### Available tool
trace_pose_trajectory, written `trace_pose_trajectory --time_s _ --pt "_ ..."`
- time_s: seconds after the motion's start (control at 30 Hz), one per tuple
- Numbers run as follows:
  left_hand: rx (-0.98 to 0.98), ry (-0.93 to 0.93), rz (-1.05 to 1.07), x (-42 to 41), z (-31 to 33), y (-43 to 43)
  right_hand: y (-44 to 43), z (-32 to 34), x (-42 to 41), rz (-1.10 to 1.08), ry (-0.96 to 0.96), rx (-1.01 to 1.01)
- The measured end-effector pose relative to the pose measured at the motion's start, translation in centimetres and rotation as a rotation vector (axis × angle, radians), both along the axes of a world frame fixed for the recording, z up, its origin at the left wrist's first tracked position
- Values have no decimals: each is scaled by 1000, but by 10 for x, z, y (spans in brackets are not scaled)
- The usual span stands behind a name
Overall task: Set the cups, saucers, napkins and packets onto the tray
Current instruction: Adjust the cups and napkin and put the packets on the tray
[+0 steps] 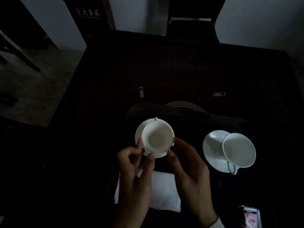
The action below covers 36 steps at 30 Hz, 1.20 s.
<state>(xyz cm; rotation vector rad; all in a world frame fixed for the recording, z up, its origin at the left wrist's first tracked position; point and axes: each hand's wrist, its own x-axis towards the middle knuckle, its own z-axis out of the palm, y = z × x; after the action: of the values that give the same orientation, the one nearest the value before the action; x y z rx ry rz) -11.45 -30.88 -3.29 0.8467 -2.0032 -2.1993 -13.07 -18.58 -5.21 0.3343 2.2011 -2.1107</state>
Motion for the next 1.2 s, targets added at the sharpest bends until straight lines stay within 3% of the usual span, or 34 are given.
trace_pose_trajectory --time_s 0.7,0.87,1.0,1.1,1.2 --pt "-29 36 -83 -8 -6 -13 -13 2 8 -4 -44 82" --pt "-179 66 -148 -4 -1 -16 -9 3 9 -5 -31 91" --pt "-361 202 -252 -9 18 -2 10 12 15 -95 -5 81" --pt "-288 277 -424 -26 36 26 32 18 24 -245 39 97" --pt "-127 230 -629 -55 47 60 53 22 40 -422 111 126"
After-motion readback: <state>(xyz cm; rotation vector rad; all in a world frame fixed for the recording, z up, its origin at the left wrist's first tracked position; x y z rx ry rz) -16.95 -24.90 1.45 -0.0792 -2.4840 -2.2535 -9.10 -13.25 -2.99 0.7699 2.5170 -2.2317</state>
